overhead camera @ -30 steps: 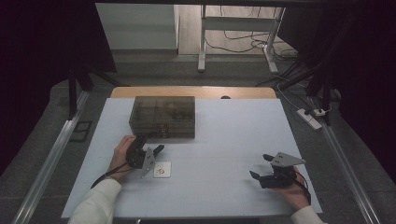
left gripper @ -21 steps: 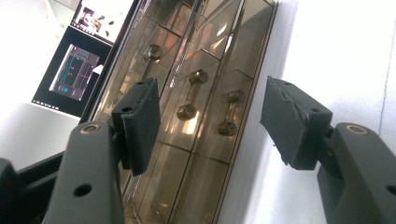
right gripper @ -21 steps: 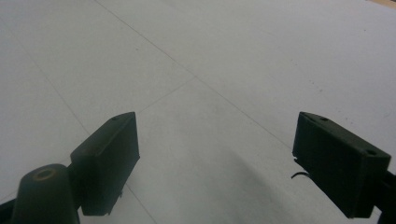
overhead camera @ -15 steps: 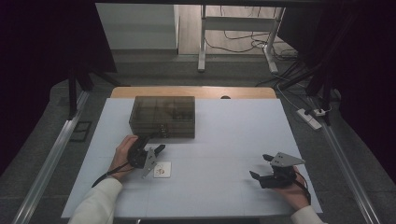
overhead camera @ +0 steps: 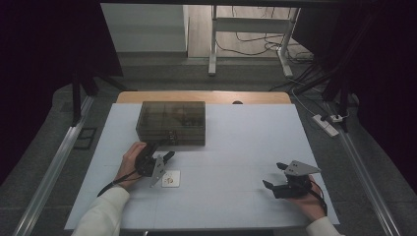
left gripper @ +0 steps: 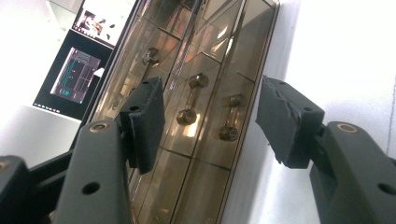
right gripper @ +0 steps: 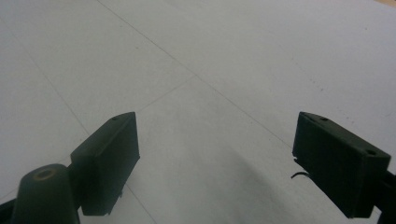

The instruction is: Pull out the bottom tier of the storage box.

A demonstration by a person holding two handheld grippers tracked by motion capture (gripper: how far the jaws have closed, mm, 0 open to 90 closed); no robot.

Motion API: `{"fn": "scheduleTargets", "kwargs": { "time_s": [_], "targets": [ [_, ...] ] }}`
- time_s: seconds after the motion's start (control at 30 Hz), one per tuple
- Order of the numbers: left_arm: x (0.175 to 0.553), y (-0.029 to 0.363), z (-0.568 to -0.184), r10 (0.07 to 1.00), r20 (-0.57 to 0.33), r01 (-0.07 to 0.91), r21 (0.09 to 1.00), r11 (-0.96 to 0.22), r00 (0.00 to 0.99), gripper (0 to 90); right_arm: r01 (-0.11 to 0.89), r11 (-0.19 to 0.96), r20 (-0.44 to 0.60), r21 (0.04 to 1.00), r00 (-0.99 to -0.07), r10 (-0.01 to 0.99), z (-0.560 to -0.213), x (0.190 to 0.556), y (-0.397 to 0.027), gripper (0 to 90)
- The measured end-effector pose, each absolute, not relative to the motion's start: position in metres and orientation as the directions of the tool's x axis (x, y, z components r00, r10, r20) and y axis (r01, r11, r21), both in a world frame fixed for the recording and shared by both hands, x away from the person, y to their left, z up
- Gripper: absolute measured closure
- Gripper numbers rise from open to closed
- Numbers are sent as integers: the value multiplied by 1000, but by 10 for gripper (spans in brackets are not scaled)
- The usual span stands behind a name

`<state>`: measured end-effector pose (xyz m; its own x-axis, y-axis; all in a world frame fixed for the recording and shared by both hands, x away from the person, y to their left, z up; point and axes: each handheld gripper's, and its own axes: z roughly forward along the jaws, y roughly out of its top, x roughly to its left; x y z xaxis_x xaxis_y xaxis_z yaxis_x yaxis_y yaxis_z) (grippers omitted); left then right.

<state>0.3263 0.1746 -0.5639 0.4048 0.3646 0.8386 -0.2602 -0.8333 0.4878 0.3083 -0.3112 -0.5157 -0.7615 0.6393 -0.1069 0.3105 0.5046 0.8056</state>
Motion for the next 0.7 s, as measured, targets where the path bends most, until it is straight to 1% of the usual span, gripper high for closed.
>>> {"fn": "scheduleTargets", "kwargs": {
  "time_s": [0.7],
  "targets": [
    [330,173,-566,360,841,-262,483,-835,403,480,311,508,-110,803,-761,639,-516,308,-311,143]
  ]
}}
